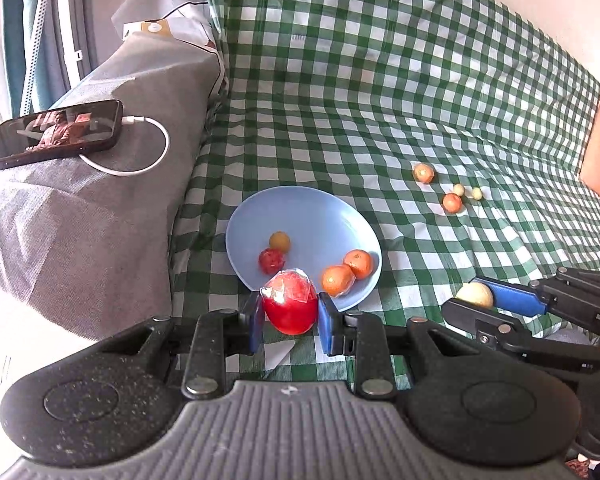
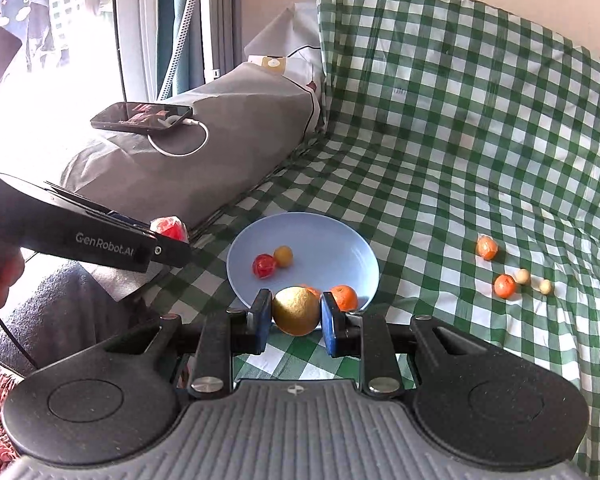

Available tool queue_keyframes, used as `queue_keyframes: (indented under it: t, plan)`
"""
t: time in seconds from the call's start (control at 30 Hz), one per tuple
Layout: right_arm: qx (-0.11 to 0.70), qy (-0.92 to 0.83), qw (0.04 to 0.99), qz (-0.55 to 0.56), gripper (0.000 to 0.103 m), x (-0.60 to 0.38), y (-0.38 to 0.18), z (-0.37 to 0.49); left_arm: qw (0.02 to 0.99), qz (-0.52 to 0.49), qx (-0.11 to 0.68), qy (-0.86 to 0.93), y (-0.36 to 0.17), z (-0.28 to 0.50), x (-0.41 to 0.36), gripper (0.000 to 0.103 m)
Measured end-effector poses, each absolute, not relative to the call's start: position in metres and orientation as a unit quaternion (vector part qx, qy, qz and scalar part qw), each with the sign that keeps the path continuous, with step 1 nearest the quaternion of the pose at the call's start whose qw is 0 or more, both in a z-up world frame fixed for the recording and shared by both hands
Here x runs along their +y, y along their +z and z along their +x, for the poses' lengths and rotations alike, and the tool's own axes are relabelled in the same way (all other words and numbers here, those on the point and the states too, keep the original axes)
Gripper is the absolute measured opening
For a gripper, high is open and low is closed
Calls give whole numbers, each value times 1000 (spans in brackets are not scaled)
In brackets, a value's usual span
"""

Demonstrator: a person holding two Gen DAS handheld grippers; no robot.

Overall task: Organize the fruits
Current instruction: 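Carry the red tomato and yellow fruit over the blue plate with both tools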

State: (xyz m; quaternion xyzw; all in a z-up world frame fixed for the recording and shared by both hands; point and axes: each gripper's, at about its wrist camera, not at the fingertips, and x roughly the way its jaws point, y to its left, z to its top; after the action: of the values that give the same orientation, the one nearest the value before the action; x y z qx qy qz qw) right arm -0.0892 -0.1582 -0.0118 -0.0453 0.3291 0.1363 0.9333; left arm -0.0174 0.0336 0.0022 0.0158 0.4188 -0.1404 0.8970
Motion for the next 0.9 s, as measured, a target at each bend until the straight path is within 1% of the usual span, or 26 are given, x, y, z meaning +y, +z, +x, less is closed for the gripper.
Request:
queue_keyframes:
  t: [0.27, 0.53, 0.9]
  plan:
    - [330, 130, 934, -41, 27, -160, -13, -83, 898, 14, 418, -135, 3, -9, 34, 31]
    - [331, 127, 934, -37, 27, -159, -19, -58, 897, 18, 421, -135, 0, 17, 27, 31]
    - [349, 142, 925, -38, 27, -151, -39, -12, 886, 27, 442, -138, -23, 62, 11, 31]
